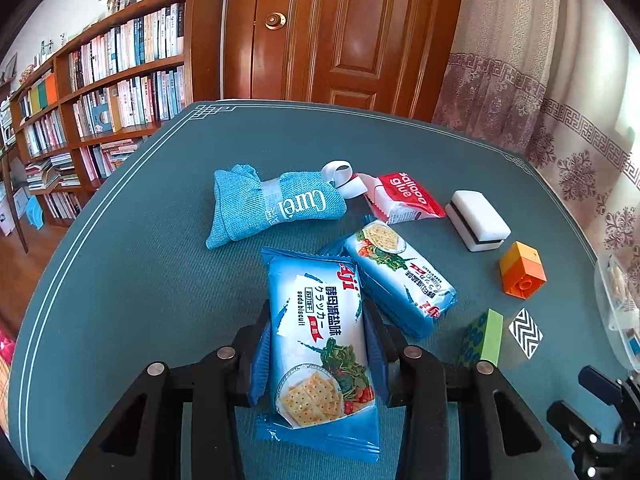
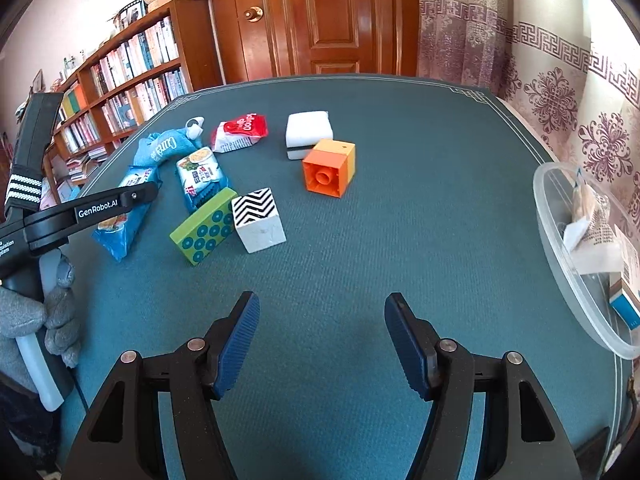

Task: Organize objects
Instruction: 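Grasp the blue cracker packet with the left gripper and lift it, then grasp the black-white zigzag cube with the right gripper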

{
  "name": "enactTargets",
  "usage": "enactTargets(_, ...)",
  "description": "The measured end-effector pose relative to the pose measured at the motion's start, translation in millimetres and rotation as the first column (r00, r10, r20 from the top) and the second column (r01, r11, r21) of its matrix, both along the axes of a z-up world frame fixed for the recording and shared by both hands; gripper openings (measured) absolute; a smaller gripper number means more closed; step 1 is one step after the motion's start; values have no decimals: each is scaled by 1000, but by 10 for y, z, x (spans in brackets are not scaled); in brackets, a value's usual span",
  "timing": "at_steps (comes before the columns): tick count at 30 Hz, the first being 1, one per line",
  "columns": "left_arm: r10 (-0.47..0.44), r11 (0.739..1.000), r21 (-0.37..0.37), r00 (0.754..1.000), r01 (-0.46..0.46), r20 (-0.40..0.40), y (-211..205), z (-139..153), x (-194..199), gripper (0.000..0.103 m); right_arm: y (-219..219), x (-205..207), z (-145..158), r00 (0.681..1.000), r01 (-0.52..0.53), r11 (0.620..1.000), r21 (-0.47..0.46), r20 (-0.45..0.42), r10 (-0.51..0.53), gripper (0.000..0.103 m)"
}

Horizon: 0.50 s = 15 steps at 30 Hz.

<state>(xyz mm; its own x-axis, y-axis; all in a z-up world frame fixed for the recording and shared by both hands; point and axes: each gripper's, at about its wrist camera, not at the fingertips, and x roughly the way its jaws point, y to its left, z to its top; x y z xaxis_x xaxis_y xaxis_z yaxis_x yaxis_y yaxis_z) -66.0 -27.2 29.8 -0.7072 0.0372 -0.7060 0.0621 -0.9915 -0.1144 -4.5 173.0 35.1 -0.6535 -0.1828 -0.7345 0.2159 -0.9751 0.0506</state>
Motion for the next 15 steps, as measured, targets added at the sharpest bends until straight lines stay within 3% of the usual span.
enactTargets(12,-31,998,46,999,33,-33,28,87,86,43,-335,-466,-111,999,-41,999,24,9,41,64)
enactTargets(15,-31,998,57,999,33,-31,38,91,94,43,-365,-540,-142,999,-38,999,21,15,38,57)
